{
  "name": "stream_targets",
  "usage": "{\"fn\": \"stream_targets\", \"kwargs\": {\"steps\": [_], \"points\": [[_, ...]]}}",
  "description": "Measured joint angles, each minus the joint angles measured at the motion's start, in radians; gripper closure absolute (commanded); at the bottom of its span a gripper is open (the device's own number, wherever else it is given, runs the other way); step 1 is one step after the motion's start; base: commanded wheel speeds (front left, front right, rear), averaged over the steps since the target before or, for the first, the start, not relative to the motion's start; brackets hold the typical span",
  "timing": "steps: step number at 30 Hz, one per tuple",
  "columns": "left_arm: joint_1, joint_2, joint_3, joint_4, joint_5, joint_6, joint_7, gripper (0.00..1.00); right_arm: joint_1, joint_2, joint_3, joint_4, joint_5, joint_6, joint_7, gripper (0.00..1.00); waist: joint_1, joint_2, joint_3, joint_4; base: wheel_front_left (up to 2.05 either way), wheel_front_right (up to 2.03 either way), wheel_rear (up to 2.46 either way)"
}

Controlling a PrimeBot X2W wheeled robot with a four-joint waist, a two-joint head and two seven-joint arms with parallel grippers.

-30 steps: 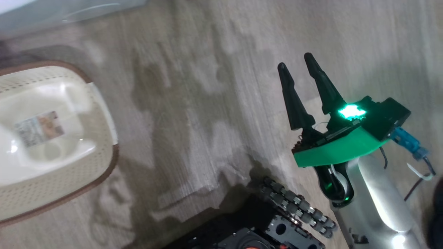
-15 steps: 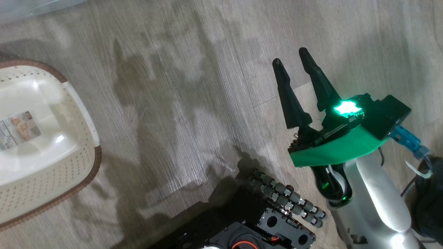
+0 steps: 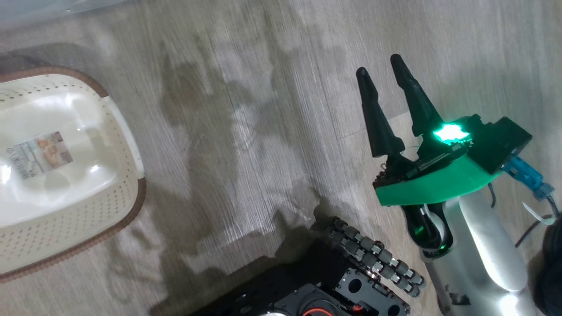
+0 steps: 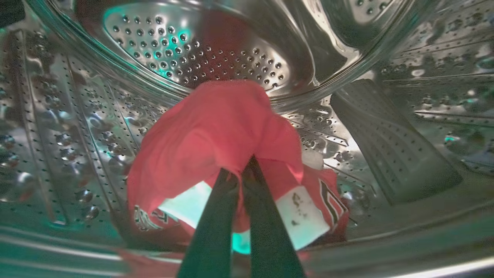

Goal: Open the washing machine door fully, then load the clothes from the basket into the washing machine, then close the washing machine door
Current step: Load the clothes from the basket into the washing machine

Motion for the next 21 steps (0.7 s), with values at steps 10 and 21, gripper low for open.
{"fn": "stream_targets", "kwargs": {"steps": [10,21], "points": [[0.156,-0.066,-0.023,-0.086,-0.004,0.046,-0.054,0.0,0.003,0.0,-0.035,0.024,-0.052,0.0,0.0,0.0,0.0,0.0,-0.075,0.053,0.0,0.0,0.0],[0.536,-0.192,-0.043,-0.428,-0.031,0.121,-0.194,0.0,0.043,-0.001,-0.114,0.058,-0.146,0.0,0.0,0.0,-0.0001,0.0,-0.2,0.173,0.0,0.0,0.0]]}}
